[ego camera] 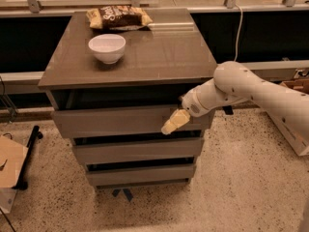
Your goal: Open top drawer
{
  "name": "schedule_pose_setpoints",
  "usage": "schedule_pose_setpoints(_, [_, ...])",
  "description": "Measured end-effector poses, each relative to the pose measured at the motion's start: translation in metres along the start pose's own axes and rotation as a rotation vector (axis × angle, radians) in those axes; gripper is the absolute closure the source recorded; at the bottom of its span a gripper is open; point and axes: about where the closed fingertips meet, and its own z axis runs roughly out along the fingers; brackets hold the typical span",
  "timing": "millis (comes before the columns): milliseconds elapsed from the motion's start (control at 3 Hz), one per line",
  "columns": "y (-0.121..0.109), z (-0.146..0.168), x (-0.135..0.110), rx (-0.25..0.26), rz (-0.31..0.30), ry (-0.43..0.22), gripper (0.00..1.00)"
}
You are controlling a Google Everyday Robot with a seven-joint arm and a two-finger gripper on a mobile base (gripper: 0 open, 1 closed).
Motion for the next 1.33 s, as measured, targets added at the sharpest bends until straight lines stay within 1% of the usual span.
schedule_pose_setpoints(333, [-0.012, -0.003, 0.008, 0.022, -0.034, 0.054, 0.0])
schedule_pose_setpoints(667, [-0.026, 0.0, 0.024, 0.026, -0.041, 0.112, 0.02])
schedule_pose_setpoints(1000, [-0.029, 0.003, 0.035, 0.011, -0.043, 0.144, 0.24])
schedule_pose_setpoints(1333, [-0.025, 0.0, 0.042, -0.008, -0.044, 0.161, 0.47])
